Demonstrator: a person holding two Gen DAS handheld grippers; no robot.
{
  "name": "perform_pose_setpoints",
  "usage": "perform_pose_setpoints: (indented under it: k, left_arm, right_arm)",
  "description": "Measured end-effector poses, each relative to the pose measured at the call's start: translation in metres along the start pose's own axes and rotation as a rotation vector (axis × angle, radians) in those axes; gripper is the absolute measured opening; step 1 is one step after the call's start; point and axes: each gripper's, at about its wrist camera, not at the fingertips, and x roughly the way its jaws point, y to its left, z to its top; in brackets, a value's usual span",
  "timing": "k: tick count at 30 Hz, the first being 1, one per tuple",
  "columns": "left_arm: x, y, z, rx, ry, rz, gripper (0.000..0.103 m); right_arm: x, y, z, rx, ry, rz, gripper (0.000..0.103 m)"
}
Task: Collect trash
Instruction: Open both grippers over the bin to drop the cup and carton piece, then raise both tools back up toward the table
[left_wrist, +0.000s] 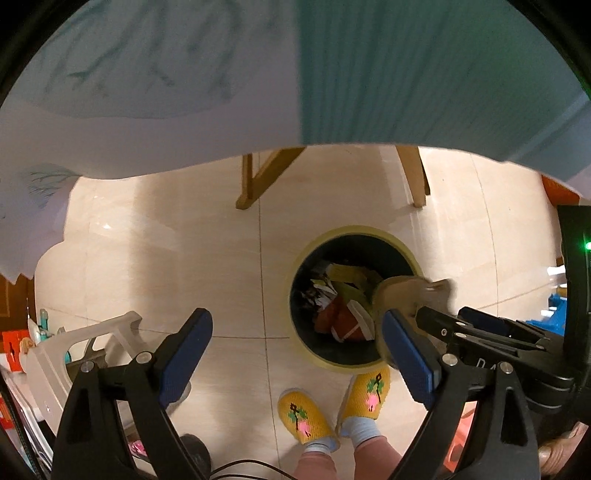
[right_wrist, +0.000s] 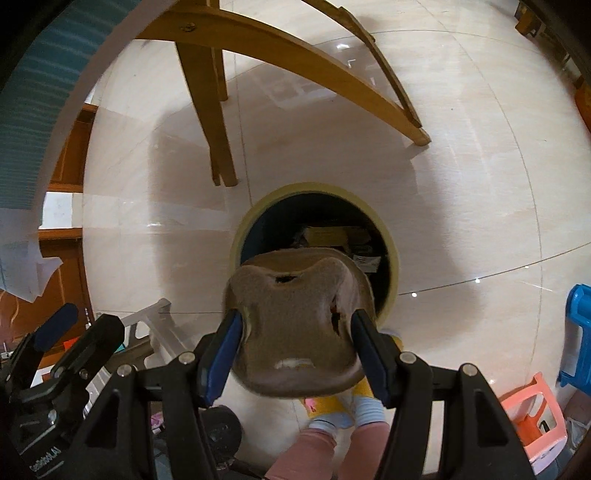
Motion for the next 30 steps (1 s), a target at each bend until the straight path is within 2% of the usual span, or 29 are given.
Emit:
perform_pose_setpoints:
  k: [1,4,5,16,21,30]
  left_arm:
    - [-0.001,0.003,0.0,-0.005,-0.001,0.002,0.092]
    - [-0.007,0.009,-0.001,-0.02,-0.01,0.007,0.092]
    - [-0.009,0.011,-0.002,-0.023,-0.011,0.007,0.092]
    - [-0.047,0.02,-0.008,-0.023,-0.039,-0.005,0.092]
    - [-0.086,0.025,-0.01,-0.013,-0.058,-0.012,0.092]
    - [-0.179,0.045,-0.014,0.012,-0.117,-0.025,0.092]
  right_arm:
    - [-0.001,0.002,0.0,-0.003,-0.006,0.006,0.062]
    - [-0.002,0.008,0.001,-0.014,-0.018,0.009,0.079]
    - [-0.002,0.01,0.001,-0.017,-0.023,0.009,0.08]
    - [-0.026,0.021,-0.007,-0.039,-0.069,-0.014,0.081]
    - [-0.055,0.033,-0.017,-0.044,-0.089,-0.029,0.081]
    - [-0.132,0.064,-0.045,-0.057,-0.127,-0.019,0.081]
